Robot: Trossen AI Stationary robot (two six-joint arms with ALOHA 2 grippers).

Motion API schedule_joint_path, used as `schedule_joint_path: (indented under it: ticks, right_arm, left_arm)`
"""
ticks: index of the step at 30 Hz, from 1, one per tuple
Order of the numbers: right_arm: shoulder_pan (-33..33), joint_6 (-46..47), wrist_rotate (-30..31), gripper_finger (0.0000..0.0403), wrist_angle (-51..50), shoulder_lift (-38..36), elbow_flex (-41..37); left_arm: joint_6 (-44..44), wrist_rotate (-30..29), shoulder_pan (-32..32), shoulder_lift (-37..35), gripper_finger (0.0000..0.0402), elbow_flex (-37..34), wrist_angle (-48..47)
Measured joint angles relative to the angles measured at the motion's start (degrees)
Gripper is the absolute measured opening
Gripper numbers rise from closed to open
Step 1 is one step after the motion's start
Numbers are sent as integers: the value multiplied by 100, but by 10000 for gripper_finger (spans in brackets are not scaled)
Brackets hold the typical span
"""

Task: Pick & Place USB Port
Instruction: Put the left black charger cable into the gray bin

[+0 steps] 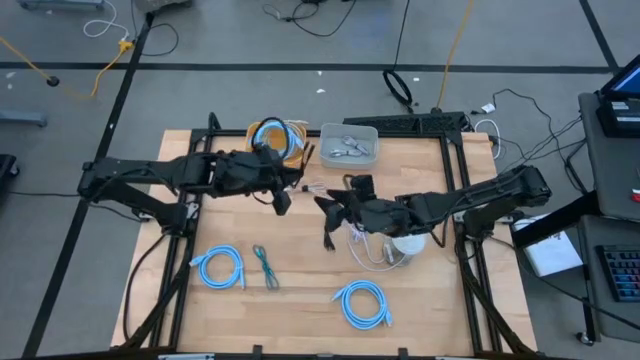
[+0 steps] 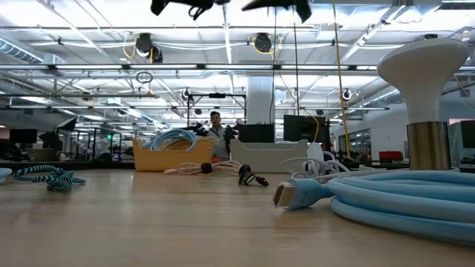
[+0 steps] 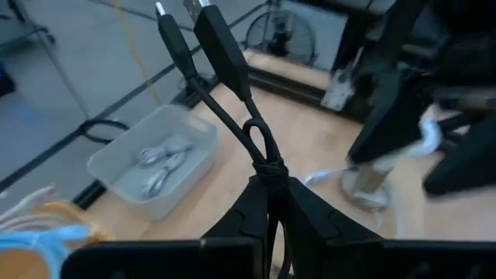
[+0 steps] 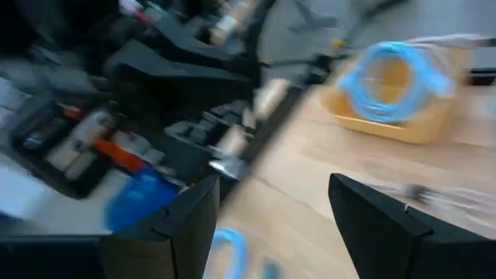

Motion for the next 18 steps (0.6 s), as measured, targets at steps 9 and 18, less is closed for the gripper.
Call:
schedule_joint_path:
  ticks: [9, 18]
  right_arm:
    - [-102, -1020, -22, 238, 2902, -37, -988]
    - [-420, -1009, -524, 238, 3118, -39, -990]
  left_arm:
    - [-286, 129, -452, 13, 21, 19, 66]
    - [-518, -138, -1086, 99, 20, 27, 160]
